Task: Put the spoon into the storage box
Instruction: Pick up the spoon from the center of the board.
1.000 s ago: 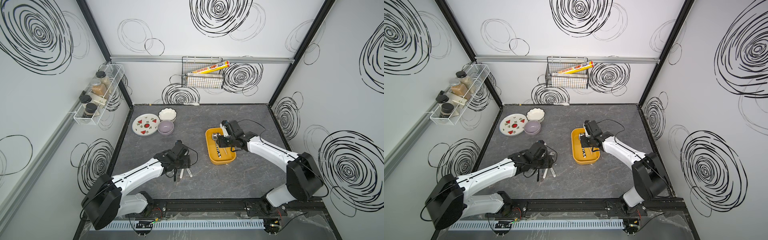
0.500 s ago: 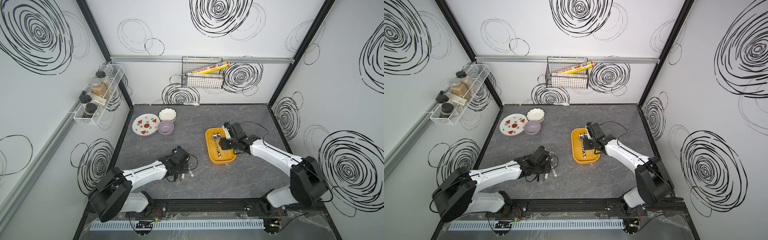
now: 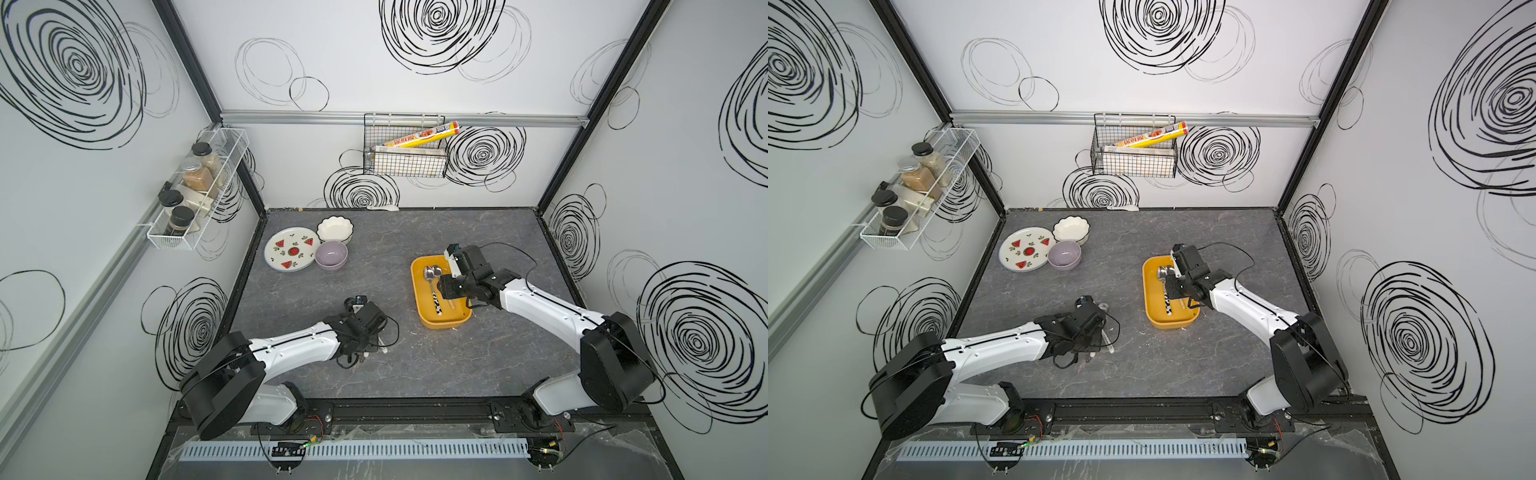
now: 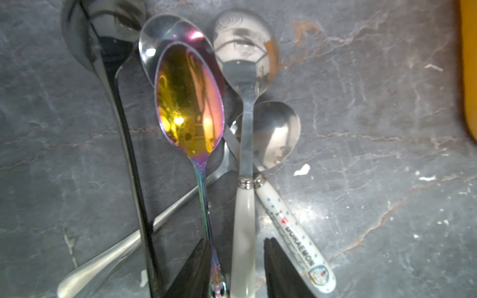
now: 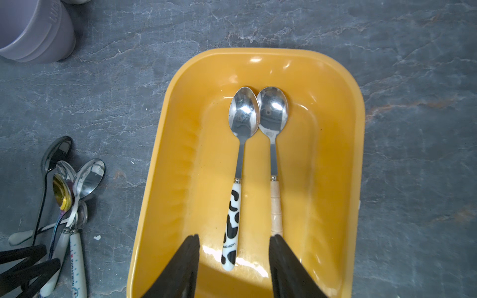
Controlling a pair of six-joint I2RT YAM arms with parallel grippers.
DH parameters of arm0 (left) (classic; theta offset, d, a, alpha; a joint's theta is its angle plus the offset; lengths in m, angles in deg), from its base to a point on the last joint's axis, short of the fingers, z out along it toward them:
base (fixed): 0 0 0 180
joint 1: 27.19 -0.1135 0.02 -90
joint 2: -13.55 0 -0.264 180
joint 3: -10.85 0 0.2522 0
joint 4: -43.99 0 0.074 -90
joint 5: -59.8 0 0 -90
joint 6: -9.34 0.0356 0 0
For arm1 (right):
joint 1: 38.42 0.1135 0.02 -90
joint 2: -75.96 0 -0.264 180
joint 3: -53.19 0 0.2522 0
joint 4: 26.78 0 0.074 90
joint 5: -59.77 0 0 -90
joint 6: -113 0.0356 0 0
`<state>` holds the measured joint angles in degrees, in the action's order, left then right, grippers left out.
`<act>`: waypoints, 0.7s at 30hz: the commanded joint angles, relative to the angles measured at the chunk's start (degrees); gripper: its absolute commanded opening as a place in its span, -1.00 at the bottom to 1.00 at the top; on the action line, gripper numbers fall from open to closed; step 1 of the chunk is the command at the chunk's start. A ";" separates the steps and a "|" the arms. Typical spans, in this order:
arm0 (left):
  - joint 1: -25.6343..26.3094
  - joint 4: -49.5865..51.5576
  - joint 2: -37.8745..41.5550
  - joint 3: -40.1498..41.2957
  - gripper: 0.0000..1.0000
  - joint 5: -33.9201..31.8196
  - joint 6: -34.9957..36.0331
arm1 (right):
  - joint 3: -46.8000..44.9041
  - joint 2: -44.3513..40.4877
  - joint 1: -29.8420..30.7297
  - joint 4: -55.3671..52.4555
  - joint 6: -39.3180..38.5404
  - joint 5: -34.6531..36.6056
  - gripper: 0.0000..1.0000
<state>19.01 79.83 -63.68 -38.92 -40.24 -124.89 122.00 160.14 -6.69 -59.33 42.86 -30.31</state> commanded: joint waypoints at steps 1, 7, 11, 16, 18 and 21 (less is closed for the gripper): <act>0.82 2.19 -1.02 -2.76 -0.18 -2.24 -0.08 | -0.80 0.91 -0.17 0.88 -0.70 -0.58 -0.03; 1.62 3.93 -3.05 -4.08 -0.18 -4.67 0.26 | -0.83 1.03 -0.17 0.94 -0.87 -0.88 -0.03; 1.62 3.84 -4.10 -4.01 -0.19 -4.70 0.19 | -0.99 0.98 -0.17 0.90 -0.95 -0.91 -0.03; 1.62 2.51 -5.58 -3.04 -0.22 -3.60 0.53 | -0.86 1.75 -0.17 0.77 -0.96 -0.69 -0.03; 1.70 1.78 -6.20 -2.83 -0.23 -2.83 0.76 | -0.74 2.20 -0.17 0.74 -1.05 -0.97 -0.04; 1.97 1.81 -6.87 -3.01 -0.32 -2.81 1.20 | -0.87 2.40 -0.17 1.00 -0.96 -1.06 -0.04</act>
<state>20.60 81.78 -69.32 -41.93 -43.19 -124.56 121.56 162.05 -6.69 -58.91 42.59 -31.20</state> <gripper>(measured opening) 0.347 0.482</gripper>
